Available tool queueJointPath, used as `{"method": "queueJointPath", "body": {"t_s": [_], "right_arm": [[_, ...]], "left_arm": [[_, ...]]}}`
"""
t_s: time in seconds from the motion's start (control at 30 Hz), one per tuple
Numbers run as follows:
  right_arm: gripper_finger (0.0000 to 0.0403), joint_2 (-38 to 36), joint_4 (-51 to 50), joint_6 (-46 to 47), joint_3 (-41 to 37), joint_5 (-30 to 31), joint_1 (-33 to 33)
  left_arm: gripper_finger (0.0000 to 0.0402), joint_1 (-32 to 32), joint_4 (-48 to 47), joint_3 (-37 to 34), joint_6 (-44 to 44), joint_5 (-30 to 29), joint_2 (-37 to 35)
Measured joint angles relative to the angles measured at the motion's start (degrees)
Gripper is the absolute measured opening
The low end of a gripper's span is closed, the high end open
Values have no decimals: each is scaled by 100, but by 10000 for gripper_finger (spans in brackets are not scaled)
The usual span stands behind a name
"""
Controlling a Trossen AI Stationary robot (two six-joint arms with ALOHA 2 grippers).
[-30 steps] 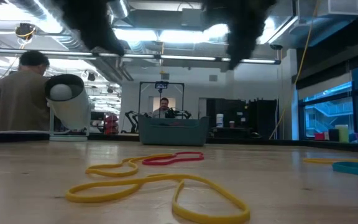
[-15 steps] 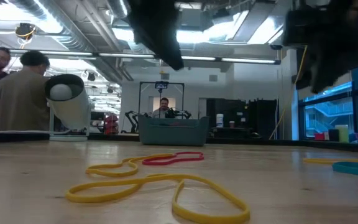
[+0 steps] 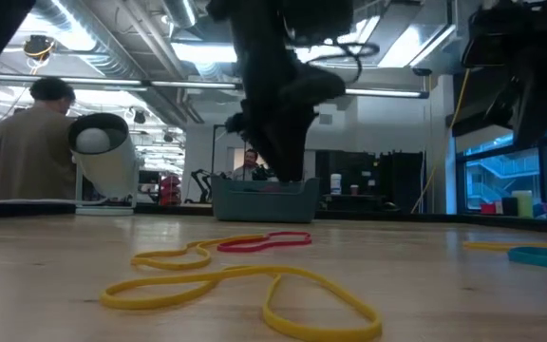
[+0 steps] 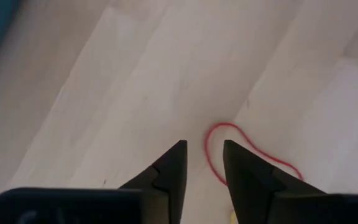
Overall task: Pick and place rubber bands into bin
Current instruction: Put the red rubber band into the blue bin
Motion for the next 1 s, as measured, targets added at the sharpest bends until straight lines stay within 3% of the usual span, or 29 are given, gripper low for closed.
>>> {"method": "queueJointPath", "body": {"t_s": [0.3, 0.73, 0.83, 1.0], "right_arm": [[5, 2, -5, -117, 0, 13, 190], [5, 4, 146, -13, 0, 257, 193], [5, 7, 153, 158, 0, 258, 193], [5, 7, 154, 198, 0, 257, 195]], "left_arm": [[102, 130, 24, 2, 1, 412, 341], [100, -28, -3, 7, 2, 443, 749], [81, -28, 16, 10, 2, 439, 777], [10, -31, 19, 23, 5, 485, 768]]}}
